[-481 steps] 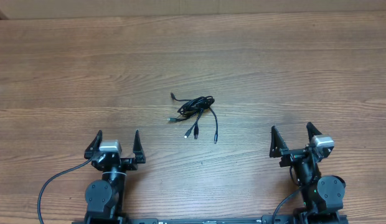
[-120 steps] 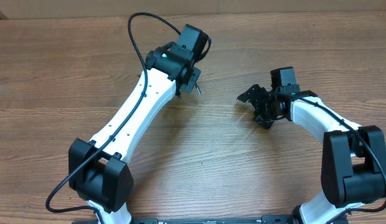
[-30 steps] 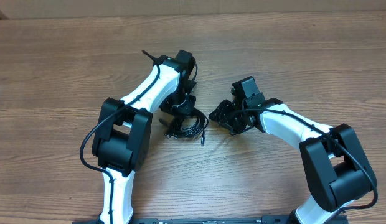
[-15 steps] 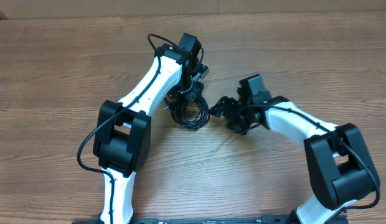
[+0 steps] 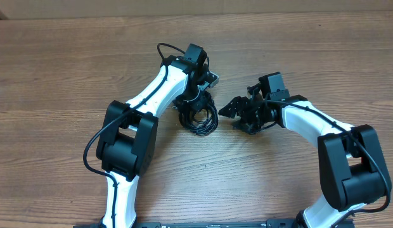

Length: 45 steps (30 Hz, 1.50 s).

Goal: Untangle cables

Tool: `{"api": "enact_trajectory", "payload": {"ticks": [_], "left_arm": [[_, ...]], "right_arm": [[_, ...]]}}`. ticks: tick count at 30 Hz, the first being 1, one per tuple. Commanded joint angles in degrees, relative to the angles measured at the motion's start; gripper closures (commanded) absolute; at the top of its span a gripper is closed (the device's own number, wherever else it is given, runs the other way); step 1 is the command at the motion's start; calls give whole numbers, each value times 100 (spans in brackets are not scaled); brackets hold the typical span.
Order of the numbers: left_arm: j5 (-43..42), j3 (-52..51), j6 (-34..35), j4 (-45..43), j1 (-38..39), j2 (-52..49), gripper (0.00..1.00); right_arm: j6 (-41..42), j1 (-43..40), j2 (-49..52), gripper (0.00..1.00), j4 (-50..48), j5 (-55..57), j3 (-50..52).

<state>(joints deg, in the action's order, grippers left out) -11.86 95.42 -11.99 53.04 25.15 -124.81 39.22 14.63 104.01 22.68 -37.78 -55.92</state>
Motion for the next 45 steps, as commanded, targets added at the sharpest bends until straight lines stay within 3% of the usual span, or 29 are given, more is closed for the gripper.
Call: {"api": "enact_trajectory", "payload": {"ticks": [1, 8, 11, 14, 17, 20, 29, 37, 40, 45], "left_arm": [[-131, -74, 63, -61, 37, 120, 95], [-553, -74, -758, 140, 37, 680, 96], [-573, -74, -1158, 551, 13, 822, 96], [-778, -83, -1886, 1108, -9, 817, 96], [-944, -129, -2592, 1366, -9, 802, 96], [-1005, -219, -2830, 1248, -9, 802, 96], [-450, -616, -2496, 962, -31, 802, 96], [356, -656, -1655, 977, -81, 802, 95], [444, -647, -1497, 1010, -81, 804, 71], [481, -376, -1493, 1167, -74, 804, 69]], "right_arm": [[-20, 136, 55, 30, -50, -92, 33], [-7, 258, 55, 32, -466, 269, 33], [9, 256, 55, 46, -494, 608, 33], [146, 262, 55, 51, -557, 802, 33], [144, 302, 55, 51, -640, 772, 33], [142, 376, 55, 50, -619, 669, 33], [144, 450, 55, 50, -275, 629, 37], [278, 448, 55, 67, -195, 1130, 37], [612, 448, 55, 66, -44, 1502, 37], [645, 448, 55, 65, -7, 1635, 37]]}}
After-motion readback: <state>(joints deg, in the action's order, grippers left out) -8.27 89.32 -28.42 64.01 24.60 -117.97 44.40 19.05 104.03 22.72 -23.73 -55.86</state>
